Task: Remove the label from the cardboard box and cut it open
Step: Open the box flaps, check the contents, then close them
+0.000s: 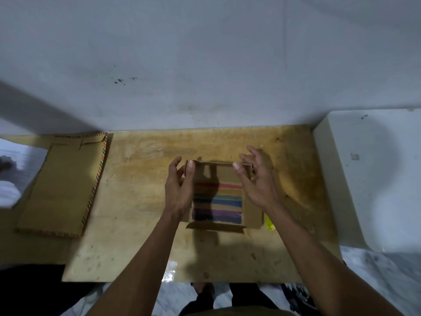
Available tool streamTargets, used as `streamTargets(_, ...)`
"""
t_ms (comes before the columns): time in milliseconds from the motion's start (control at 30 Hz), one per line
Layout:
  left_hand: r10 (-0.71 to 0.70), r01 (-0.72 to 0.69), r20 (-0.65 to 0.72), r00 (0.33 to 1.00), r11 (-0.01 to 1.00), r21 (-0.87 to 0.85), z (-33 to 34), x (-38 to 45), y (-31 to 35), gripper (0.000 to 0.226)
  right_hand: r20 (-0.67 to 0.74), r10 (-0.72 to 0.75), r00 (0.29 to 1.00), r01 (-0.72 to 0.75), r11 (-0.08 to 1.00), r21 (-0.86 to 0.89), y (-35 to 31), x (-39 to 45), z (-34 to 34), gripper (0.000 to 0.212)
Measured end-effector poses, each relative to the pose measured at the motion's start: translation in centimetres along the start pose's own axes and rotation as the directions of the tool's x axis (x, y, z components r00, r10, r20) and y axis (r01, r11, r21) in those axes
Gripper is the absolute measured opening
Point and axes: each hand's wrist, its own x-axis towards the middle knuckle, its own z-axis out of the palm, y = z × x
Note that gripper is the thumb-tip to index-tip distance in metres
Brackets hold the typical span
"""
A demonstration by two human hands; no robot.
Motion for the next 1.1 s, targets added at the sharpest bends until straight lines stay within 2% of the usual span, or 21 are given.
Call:
streamTargets(133,-0.028,0.035,0.087,0.996,0.996,-0.077,0.7,0.6,-0.1,0.042,-0.019,-0.019,1.000,0.019,1.000,-0.001,0.2,1.2,0.5,0.069)
streamTargets(267,-0.009,0.015,0.090,0.996,0.998,-0.067,1.2,0.4,-0.4,0.050,-0.072,-0.082,0.994,0.076,0.994,-0.076,0.6,0.7,0.6,0.077)
streamTargets(367,0.048,-0.047,0.064,0.997,0.999,-0.011,1.2,0.0,-0.8,0.059,-0.124,-0.201,0.972,0.162,0.949,-0.269,1.0,-1.3,0.8,0.075)
streamTargets(433,0.069,-0.071,0.079,0.994,0.997,0.021,1.1,-0.2,-1.0,0.065,-0.111,-0.212,0.971,0.162,0.924,-0.347,1.7,-2.6,1.2,0.073)
streamTargets(500,0.086,-0.091,0.098,0.991,0.994,0.052,1.1,-0.5,-1.1,0.070,-0.067,-0.187,0.980,0.149,0.915,-0.375,2.4,-3.3,1.7,0.074)
streamTargets(600,0.174,-0.185,0.134,0.976,0.979,0.081,1.3,-0.6,-1.0,0.063,-0.044,-0.170,0.984,0.142,0.917,-0.372,2.6,-2.7,2.1,0.074)
streamTargets(733,0.245,-0.279,0.155,0.957,0.924,0.261,1.4,1.2,-0.8,0.069,-0.050,-0.196,0.979,0.168,0.924,-0.343,1.9,-0.7,1.8,0.071)
streamTargets(800,0.291,-0.335,0.168,0.942,0.857,0.392,1.5,2.4,-0.7,0.073,-0.040,-0.196,0.980,0.171,0.925,-0.341,1.9,0.5,1.6,0.070)
streamTargets(900,0.317,-0.360,0.183,0.930,0.693,0.625,1.8,4.1,-0.8,0.077,-0.011,-0.160,0.987,0.139,0.884,-0.446,2.5,2.1,1.6,0.072)
streamTargets(1000,0.209,-0.286,0.206,0.956,0.498,0.818,2.1,5.7,-1.6,0.084,-0.032,-0.087,0.996,0.048,0.782,-0.621,2.9,3.3,2.1,0.076)
streamTargets(1100,0.236,-0.283,0.220,0.946,0.279,0.918,2.5,6.6,-2.0,0.089,-0.098,-0.089,0.991,-0.013,0.675,-0.738,2.7,3.8,2.8,0.082)
